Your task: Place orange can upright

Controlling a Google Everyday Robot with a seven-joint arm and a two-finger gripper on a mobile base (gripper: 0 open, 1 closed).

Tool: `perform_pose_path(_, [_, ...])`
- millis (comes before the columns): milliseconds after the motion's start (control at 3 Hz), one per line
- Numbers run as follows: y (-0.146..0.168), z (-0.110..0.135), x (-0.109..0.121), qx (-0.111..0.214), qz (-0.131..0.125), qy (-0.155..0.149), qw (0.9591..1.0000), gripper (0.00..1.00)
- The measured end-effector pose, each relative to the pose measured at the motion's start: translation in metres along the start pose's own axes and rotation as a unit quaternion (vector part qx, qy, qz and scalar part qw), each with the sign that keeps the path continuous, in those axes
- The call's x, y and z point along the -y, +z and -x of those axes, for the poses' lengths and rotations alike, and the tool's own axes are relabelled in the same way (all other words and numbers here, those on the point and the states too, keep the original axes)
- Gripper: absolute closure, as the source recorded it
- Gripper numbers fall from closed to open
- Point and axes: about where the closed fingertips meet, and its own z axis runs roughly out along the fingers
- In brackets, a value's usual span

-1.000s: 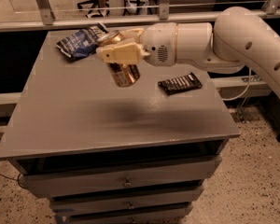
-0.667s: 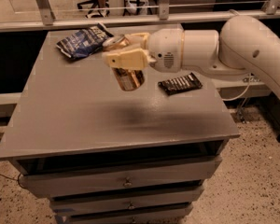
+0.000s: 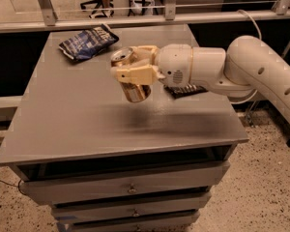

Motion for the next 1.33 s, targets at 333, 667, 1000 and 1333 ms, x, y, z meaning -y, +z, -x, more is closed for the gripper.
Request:
perform_pose_path(333, [0.003,-0.017,-0.002,0.020,0.008,0.005,0.9998,1.00])
perform_pose_path(667, [0.003,-0.034,-0.006,0.037,0.012,0.014,0.9992,1.00])
perform_pose_path(1000, [-0.003,-0.044,-0.011,0.043,0.010,0.021,0.9988,0.82])
perform_pose_path(1333, [-0.014,-0.053,-0.020,0.046,0.001,0.029,0.9985,0.59])
